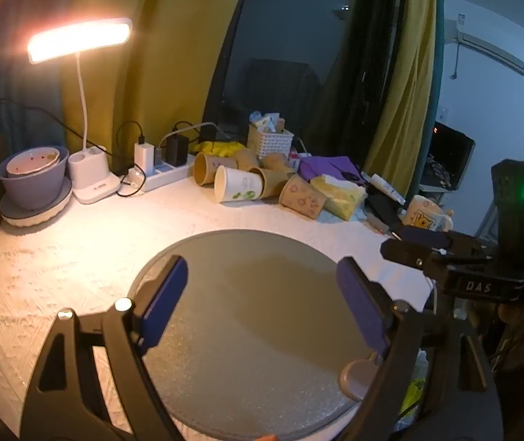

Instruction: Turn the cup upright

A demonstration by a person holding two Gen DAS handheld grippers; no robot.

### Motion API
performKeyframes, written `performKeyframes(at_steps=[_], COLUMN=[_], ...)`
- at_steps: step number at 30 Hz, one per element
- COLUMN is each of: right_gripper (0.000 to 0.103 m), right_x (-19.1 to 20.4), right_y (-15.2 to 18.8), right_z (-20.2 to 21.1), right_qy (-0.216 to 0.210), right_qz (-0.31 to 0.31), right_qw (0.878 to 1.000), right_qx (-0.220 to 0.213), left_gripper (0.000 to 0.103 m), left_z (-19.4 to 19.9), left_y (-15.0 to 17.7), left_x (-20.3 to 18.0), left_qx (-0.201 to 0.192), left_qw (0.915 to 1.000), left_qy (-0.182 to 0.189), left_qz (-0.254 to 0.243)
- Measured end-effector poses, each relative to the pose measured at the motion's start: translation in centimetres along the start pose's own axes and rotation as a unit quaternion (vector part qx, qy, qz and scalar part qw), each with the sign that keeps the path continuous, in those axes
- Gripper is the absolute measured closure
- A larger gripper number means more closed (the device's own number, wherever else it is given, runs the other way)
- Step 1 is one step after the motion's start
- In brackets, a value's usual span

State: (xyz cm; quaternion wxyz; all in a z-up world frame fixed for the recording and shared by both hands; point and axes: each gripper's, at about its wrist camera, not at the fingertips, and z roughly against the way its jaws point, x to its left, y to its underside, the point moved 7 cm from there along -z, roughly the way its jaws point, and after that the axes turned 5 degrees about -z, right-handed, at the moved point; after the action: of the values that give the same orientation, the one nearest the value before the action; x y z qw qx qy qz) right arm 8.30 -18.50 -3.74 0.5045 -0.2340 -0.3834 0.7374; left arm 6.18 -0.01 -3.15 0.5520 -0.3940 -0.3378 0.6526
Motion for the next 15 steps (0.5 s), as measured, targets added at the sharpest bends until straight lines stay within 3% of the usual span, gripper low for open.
performKeyframes(at_steps=[15], right_gripper=[0.028], right_x=[-0.18], right_y=[-0.51], right_z=[0.21], right_qy=[0.002], right_qz=[-0.001], right_qw=[1.000], right_qx=[-0.005], left_gripper=[0.018], left_z=[-0.11], left_y=[-0.46], left_x=[-0.08], left_qx=[0.001], left_qw=[1.0000], left_qy=[0.003], left_qz=[0.002])
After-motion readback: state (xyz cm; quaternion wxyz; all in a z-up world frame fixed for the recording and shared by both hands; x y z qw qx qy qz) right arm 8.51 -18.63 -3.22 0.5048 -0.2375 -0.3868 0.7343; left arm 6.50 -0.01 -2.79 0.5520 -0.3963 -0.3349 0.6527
